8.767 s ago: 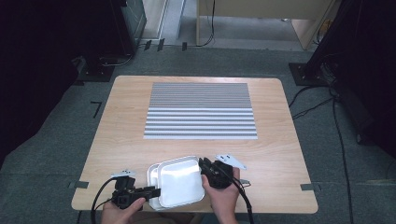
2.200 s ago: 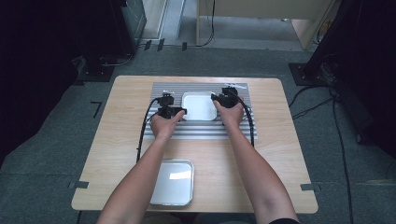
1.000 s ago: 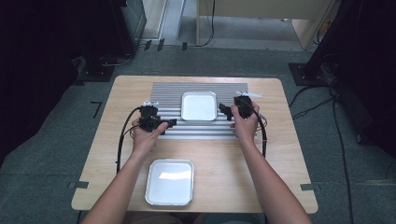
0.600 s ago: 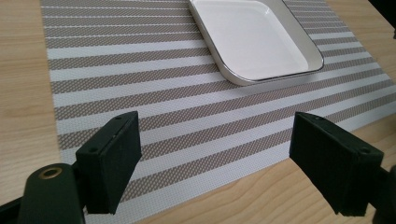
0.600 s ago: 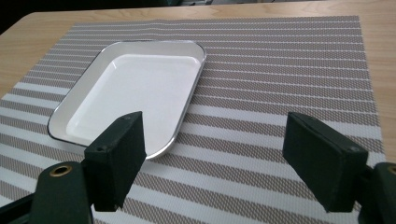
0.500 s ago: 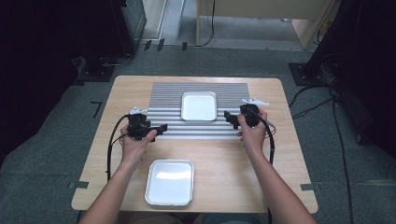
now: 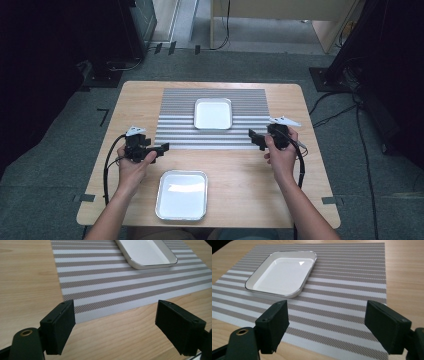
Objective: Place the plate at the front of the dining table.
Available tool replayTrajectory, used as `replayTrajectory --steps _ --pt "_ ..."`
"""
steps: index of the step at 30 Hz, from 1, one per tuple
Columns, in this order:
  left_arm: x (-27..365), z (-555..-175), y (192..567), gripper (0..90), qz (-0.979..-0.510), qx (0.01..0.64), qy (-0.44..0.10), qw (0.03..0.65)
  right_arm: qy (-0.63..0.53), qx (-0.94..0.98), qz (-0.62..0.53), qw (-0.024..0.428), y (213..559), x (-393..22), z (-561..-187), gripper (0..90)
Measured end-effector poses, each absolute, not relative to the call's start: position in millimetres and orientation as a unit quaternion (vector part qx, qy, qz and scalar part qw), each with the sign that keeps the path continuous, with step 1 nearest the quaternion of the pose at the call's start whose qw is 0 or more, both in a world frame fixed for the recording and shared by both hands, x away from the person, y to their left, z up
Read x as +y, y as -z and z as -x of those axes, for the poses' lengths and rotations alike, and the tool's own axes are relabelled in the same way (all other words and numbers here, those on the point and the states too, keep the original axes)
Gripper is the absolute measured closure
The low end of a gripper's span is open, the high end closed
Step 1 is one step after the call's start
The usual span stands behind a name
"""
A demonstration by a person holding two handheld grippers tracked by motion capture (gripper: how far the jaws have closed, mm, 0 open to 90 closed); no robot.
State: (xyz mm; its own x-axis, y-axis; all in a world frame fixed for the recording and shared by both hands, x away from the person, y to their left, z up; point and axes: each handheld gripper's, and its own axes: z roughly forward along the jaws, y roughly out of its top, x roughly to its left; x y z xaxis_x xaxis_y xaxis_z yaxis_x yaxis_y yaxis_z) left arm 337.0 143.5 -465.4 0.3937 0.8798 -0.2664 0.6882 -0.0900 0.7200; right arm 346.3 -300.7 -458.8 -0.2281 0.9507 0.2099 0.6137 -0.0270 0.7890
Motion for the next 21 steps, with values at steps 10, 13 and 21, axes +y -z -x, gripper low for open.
replayTrajectory --steps 10,13,21 --pt "184 -308 475 16.6 -0.710 0.561 -0.126 0.406 -0.401 0.667 -0.592 0.210 469 -315 -313 20.1" --pt "189 -299 480 16.6 -0.713 0.560 -0.133 0.399 -0.391 0.672 -0.590 0.217 474 -318 -303 20.1" --pt "201 -283 493 16.6 -0.711 0.570 -0.128 0.392 -0.391 0.663 -0.601 0.217 483 -336 -281 20.3"
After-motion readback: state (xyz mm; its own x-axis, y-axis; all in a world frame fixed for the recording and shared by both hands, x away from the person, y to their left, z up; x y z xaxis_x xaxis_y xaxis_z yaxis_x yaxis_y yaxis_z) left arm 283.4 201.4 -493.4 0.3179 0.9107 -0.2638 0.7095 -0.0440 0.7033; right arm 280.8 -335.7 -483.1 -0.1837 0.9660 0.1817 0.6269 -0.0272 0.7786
